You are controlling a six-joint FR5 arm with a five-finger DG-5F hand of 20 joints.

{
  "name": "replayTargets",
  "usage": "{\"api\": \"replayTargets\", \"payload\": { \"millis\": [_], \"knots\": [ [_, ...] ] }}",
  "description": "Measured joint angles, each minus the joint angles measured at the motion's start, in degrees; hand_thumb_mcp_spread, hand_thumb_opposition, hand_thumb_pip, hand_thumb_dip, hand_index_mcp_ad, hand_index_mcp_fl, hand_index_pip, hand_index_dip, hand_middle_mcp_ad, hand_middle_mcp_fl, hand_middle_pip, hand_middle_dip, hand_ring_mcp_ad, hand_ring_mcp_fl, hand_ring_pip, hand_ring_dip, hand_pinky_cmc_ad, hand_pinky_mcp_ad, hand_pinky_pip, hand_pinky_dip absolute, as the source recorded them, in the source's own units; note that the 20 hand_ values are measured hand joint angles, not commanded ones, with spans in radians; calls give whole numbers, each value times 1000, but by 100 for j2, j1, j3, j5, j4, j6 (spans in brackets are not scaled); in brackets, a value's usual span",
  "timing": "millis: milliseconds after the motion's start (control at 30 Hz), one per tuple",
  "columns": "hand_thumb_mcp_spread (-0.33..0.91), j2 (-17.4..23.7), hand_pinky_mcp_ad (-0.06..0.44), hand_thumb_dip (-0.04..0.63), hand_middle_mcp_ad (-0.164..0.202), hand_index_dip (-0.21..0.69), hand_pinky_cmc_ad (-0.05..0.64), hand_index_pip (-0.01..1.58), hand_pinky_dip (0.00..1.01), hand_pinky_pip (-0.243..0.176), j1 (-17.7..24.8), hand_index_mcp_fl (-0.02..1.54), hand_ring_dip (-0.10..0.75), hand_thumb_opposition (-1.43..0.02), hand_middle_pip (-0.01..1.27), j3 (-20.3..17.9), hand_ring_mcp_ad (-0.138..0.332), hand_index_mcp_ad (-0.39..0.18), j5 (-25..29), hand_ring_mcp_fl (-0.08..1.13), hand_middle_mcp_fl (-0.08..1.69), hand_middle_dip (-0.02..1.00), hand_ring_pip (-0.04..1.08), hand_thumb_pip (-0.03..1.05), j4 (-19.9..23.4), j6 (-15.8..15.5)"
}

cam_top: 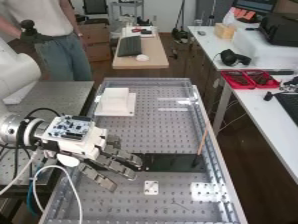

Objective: Grab the larger nut and place it in the white container

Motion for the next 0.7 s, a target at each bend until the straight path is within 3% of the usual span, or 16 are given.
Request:
{"api": "replayTargets", "payload": {
  "millis": [100,333,567,700],
  "knots": [
    [295,-103,344,140,75,-5,431,1557,620,-124,-35,23,124,-869,129,-78,180,-162,-100,0,3,246,134,791,323,-86],
    [295,-287,326,140,75,-9,407,1555,672,-124,-78,23,103,-866,127,-198,176,-164,-289,0,0,202,227,806,809,-186],
    [291,-381,328,147,75,-24,394,1557,744,-124,-122,23,61,-866,127,-130,164,-164,-337,2,3,154,260,810,779,-206],
    [295,-431,328,159,73,-26,396,1555,761,-124,-163,23,47,-866,126,-59,164,-164,-384,-2,0,138,272,873,711,-219]
  ]
}}
